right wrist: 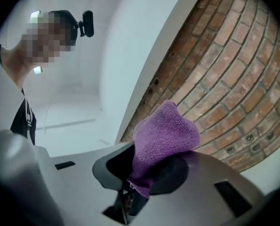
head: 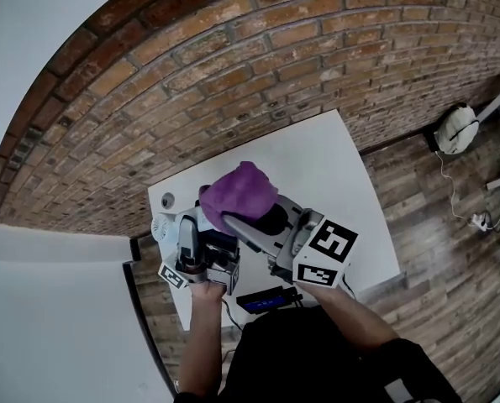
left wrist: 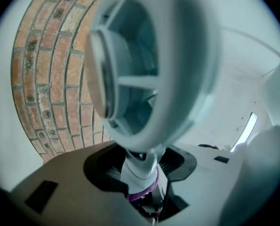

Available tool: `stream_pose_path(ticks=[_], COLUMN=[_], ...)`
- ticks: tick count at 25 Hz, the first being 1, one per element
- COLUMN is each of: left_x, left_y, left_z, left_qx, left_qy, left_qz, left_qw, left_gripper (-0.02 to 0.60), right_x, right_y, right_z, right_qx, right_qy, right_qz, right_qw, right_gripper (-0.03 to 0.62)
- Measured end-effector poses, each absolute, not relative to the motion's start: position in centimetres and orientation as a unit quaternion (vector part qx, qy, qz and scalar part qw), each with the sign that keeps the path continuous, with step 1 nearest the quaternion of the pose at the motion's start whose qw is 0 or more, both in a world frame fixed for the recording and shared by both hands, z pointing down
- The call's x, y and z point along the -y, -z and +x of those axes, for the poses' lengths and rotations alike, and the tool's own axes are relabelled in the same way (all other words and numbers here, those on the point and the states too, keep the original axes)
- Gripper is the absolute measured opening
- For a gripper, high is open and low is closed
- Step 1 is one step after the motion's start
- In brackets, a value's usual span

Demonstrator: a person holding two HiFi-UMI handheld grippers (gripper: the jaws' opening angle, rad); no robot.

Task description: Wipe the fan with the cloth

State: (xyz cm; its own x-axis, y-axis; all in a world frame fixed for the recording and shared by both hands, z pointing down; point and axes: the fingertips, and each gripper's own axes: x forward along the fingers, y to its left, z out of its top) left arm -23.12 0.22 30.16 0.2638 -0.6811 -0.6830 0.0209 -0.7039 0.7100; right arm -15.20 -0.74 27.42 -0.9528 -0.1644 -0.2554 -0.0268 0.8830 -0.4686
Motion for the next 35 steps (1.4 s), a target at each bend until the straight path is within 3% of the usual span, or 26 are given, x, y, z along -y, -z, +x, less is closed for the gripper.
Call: stream_pose_path(ticks=[7, 9, 13, 15, 18, 20, 22, 24, 29, 35], left_x=[-0.5, -0.4, -0.1, 0.1, 0.3, 0.6, 1.0, 1.7, 3.0, 4.1], left_y=[-31.3, -31.3, -31.7, -31.9, -32.6, -34.0, -36.5, -40.5, -53.9, -62.2], left_z=[-23.9, -23.9, -23.4, -23.0, -23.1, -23.4, -23.3, -23.2, -23.1, -24.8], left_qx=[0.26, 0.262, 0.269, 0.272, 0.292, 0.322, 0.366, 0.437, 0.581, 0.69], left_qy=[0.543, 0.537, 0.524, 0.52, 0.512, 0.483, 0.418, 0.298, -0.06, -0.252], left_qz=[0.736, 0.74, 0.745, 0.745, 0.742, 0.748, 0.766, 0.787, 0.765, 0.641], left_qw=[0.31, 0.309, 0.313, 0.317, 0.319, 0.322, 0.325, 0.318, 0.271, 0.224], left_gripper=[0.205, 0.204, 0.204, 0.204, 0.204, 0.204, 0.203, 0.202, 0.202, 0.202], right_x=[3.3, 4.2, 3.5, 2.4, 2.0, 2.3, 2.2, 1.6, 1.1, 0.7], right_y=[-40.2, -39.0, -30.0, -28.6, -33.6, -40.4, -47.9, -53.0, -57.7, -57.9], right_z=[-13.9, -12.6, -11.9, -13.1, -15.1, -15.2, -13.6, -10.9, -3.1, 1.2], right_qx=[-0.948, -0.944, -0.952, -0.956, -0.959, -0.956, -0.938, -0.913, -0.867, -0.854], right_qy=[0.265, 0.276, 0.25, 0.245, 0.26, 0.261, 0.258, 0.296, 0.376, 0.383], right_qz=[-0.174, -0.183, -0.117, -0.083, -0.089, -0.126, -0.166, -0.186, -0.235, -0.25], right_qw=[-0.039, -0.011, 0.131, 0.139, 0.073, -0.036, -0.159, -0.21, -0.227, -0.248], right_gripper=[0.077, 0.077, 0.077, 0.077, 0.077, 0.077, 0.077, 0.077, 0.077, 0.077])
